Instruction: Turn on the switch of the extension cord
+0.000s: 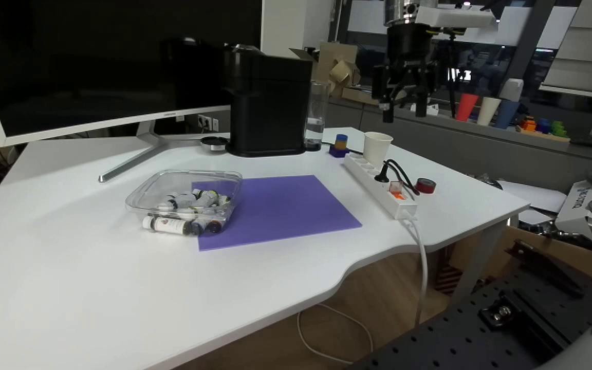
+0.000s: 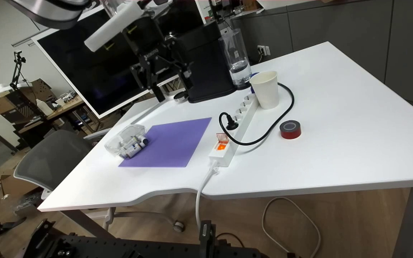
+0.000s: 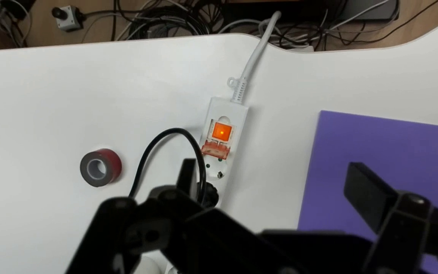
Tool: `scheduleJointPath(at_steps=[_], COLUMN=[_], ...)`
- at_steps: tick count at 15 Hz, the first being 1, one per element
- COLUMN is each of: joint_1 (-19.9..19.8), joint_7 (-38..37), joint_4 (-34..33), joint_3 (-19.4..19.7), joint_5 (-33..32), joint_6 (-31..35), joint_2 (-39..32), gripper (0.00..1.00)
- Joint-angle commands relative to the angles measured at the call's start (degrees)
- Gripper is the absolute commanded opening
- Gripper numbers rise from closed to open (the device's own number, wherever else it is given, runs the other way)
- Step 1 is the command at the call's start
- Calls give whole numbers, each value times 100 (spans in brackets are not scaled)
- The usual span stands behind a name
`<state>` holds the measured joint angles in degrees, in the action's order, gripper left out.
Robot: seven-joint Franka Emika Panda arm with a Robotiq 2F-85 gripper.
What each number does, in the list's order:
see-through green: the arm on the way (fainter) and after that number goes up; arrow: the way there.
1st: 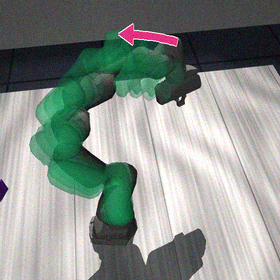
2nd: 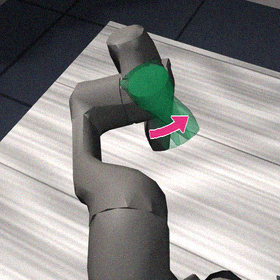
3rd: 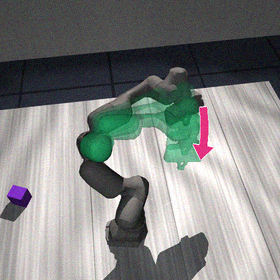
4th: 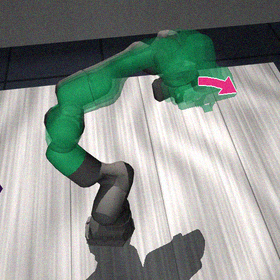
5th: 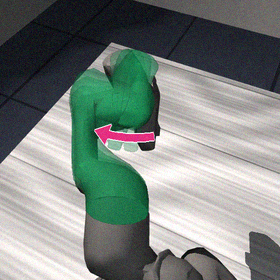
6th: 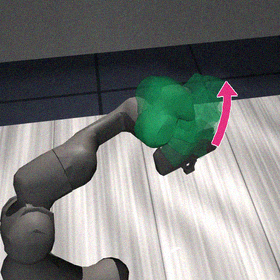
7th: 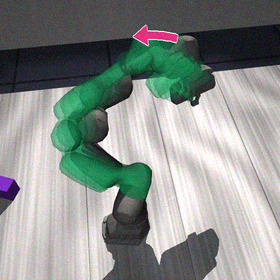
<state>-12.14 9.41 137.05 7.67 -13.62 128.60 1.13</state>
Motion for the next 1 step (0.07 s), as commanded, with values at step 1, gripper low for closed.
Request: scheduleJointPath(at_steps=[1], joint_1=[113], joint_7=[-644], joint_4=[242], joint_3=[40], joint_5=[-342], joint_6=[-122], joint_2=[287], gripper=[100])
